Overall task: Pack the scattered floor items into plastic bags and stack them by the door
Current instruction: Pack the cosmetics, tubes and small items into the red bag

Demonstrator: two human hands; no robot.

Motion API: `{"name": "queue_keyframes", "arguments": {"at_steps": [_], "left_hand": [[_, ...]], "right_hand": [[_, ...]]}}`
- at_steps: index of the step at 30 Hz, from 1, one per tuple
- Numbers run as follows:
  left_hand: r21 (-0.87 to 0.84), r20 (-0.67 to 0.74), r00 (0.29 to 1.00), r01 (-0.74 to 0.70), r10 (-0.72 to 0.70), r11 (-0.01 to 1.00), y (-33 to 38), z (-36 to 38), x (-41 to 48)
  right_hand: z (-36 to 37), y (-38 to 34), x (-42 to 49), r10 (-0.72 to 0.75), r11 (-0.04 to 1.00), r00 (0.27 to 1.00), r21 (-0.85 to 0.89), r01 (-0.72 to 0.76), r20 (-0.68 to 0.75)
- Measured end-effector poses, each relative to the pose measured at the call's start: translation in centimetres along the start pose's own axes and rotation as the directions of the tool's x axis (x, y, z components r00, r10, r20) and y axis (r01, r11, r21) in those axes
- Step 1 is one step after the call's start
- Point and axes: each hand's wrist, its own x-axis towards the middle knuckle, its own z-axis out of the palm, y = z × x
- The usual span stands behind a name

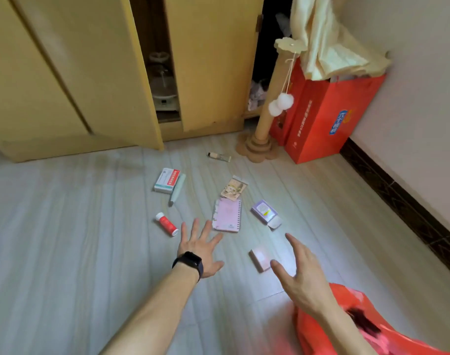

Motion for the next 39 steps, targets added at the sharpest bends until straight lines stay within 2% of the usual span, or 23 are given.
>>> {"name": "queue_keyframes", "arguments": {"at_steps": [2,4,6,8,14,15,17,19,20,23,25,26,28,30,33,36,39], "left_hand": [[0.011,0.037,0.997,0.065,-0.066,0.998,-2.6,1.9,1.8],[0.039,0.061,0.992,0.104,-0.106,0.994,-5.2,3.8,4.1],[0.049,0.082,0.987,0.137,-0.14,0.989,-7.8,6.0,6.4],[0.025,0.091,0.978,0.186,-0.188,0.982,-10.1,8.0,8.8],[-0.22,0.175,0.946,0.308,-0.274,0.925,-14.5,12.2,12.7],[-0.26,0.141,0.953,0.298,-0.269,0.919,-14.9,13.1,12.5],[-0.349,-0.014,0.973,0.211,-0.23,0.913,-15.2,14.5,11.2],[-0.413,-0.106,0.974,0.138,-0.198,0.9,-14.9,15.5,9.4],[-0.429,-0.102,0.976,0.13,-0.191,0.894,-14.6,15.7,8.4],[-0.421,0.077,0.989,0.148,-0.128,0.895,-13.6,14.7,6.3],[-0.385,0.236,0.972,0.11,-0.017,0.916,-13.3,12.9,5.3],[-0.356,0.29,0.957,0.075,0.034,0.931,-13.1,12.0,4.8],[-0.332,0.324,0.941,0.018,0.096,0.943,-12.2,10.3,3.4],[-0.343,0.271,0.951,-0.051,0.151,0.938,-10.8,8.0,1.5],[-0.296,0.15,0.962,-0.178,0.229,0.939,-8.5,3.0,-0.8],[-0.22,0.055,0.953,-0.28,0.299,0.934,-5.9,-2.3,-2.6],[-0.195,-0.042,0.931,-0.364,0.363,0.911,-1.8,-6.9,-4.4]], "right_hand": [[3.4,1.1,2.9,0.075,0.992,0.981,-0.112,-0.055,0.181],[6.7,2.4,5.4,0.244,0.957,0.888,-0.246,-0.155,0.39],[9.7,4.0,7.1,0.381,0.912,0.787,-0.337,-0.233,0.486],[12.2,5.1,9.0,0.412,0.893,0.773,-0.38,-0.239,0.482],[20.3,7.4,10.1,0.272,0.878,0.929,-0.46,-0.134,0.249],[21.5,7.4,9.1,0.24,0.866,0.951,-0.485,-0.119,0.194],[22.6,7.8,8.1,0.174,0.855,0.974,-0.513,-0.074,0.148],[22.0,8.0,8.3,0.146,0.861,0.967,-0.508,-0.02,0.21],[21.4,8.1,8.3,0.124,0.863,0.962,-0.505,0.018,0.245],[19.3,7.6,8.4,0.138,0.861,0.939,-0.506,0.043,0.315],[18.4,6.4,8.2,0.22,0.865,0.915,-0.502,-0.022,0.339],[18.0,5.5,8.2,0.276,0.868,0.872,-0.494,-0.045,0.405],[17.5,4.2,7.3,0.333,0.902,0.752,-0.424,-0.079,0.569],[15.9,2.4,4.7,0.311,0.946,0.692,-0.279,-0.163,0.652],[11.3,-0.5,-0.5,0.208,0.956,0.753,0.032,-0.291,0.625],[5.6,-2.7,-6.8,0.114,0.836,0.849,0.413,-0.363,0.516],[-0.1,-2.8,-12.0,0.148,0.69,0.906,0.615,-0.381,0.396]]}}
